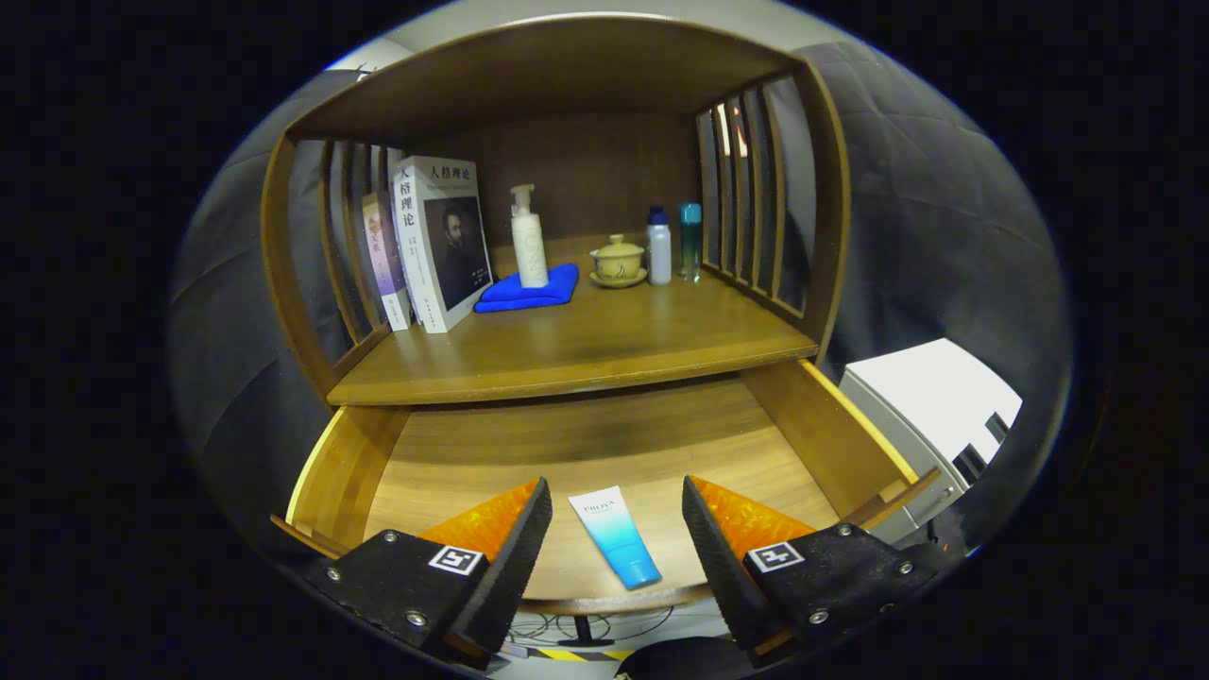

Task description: Pull open the drawer, take out the items inside it, and place them on the countertop above the cabinet.

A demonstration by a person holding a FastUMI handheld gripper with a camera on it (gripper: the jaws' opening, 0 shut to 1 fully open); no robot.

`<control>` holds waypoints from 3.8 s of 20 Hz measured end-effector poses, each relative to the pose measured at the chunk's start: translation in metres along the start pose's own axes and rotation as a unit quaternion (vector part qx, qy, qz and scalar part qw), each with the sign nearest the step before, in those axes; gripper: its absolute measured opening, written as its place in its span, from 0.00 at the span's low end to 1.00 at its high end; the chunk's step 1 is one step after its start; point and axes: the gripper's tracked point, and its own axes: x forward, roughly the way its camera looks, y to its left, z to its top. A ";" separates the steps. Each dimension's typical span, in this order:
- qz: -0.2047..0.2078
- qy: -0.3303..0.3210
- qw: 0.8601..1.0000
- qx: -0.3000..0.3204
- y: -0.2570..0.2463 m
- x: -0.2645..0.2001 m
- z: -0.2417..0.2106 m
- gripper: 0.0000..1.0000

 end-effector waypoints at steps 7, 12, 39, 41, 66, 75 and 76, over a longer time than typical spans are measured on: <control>-0.006 0.110 0.994 -0.014 -0.005 0.046 -0.023 0.87; -0.008 0.203 0.979 -0.010 -0.008 0.067 -0.063 0.87; -0.032 0.284 0.958 -0.013 -0.001 0.077 -0.105 0.45; -0.025 0.254 0.967 -0.018 0.004 0.077 -0.093 0.45; 0.017 -0.025 0.996 -0.082 0.026 0.081 0.099 0.46; 0.054 -0.008 0.992 -0.114 0.037 0.148 0.126 0.50; 0.053 -0.005 0.991 -0.122 0.036 0.153 0.122 0.52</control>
